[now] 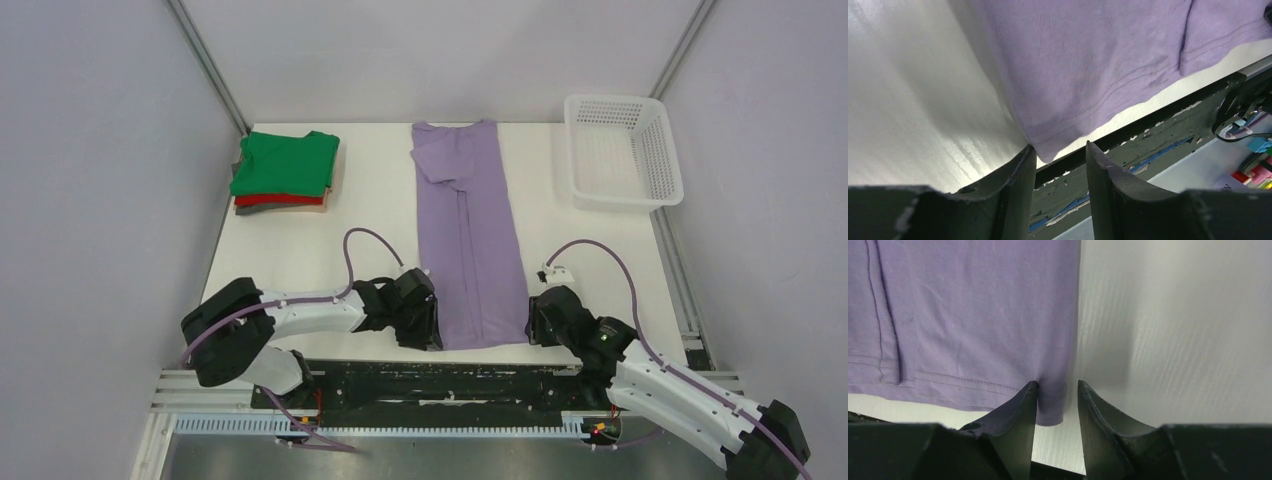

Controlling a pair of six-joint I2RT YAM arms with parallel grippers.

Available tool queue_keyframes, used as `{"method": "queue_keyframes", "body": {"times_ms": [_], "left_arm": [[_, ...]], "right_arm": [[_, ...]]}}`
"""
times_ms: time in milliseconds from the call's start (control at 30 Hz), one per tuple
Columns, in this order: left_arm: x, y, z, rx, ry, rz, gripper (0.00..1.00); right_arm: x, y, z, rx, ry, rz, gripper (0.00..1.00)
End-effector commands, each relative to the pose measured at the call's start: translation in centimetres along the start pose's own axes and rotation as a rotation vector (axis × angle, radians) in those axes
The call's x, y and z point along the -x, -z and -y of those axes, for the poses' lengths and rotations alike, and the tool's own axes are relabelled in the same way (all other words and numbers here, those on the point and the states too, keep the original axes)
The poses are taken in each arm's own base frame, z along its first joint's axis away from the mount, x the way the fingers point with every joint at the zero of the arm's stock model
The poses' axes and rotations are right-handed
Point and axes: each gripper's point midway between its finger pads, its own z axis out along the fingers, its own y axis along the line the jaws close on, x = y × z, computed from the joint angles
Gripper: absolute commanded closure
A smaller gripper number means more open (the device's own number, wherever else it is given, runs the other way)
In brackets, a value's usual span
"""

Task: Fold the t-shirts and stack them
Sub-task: Grab the bottom of the folded rectangular tshirt with both arms, then fold the folded rectangular tshirt in 1/3 of the way

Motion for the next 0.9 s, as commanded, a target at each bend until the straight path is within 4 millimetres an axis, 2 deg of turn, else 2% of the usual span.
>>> {"method": "queue_keyframes", "body": {"times_ms": [0,233,333,500,633,767,867], "left_arm": [[0.8,-1.1,0.0,0.029,0.016,0.026,0.54],[0.6,-1.5,-0.7,0.070,0.010,0.011,0.77],[0.7,-1.3,-1.4,0.101,0.022,0.024,0.98],[0.0,-0.8,-1.8,0.101,0.042,0.012,0.98],[-0.2,-0.2,-2.3,0.111,0.058,0.025,0.98],[-0.4,0.8,-1.8,0.078,0.061,0.035,0.98],[-0.8,1.9,-1.4,0.052,0.023,0.035,0.98]], "right_arm": [[-0.5,0.3,-1.0,0.049,-0.022,-0.043,0.63],[-2.2,0.5,-1.9,0.101,-0.012,-0.128,0.71],[-2.8,0.4,-1.5,0.087,-0.014,-0.142,0.71],[-3.8,0.4,-2.1,0.133,-0.034,-0.178,0.71],[-4.8,0.3,-3.8,0.232,-0.051,-0.217,0.84],[-4.5,0.8,-4.2,0.265,-0.038,-0.208,0.99],[-3.7,1.5,-5.4,0.335,-0.023,-0.182,1.00]]}}
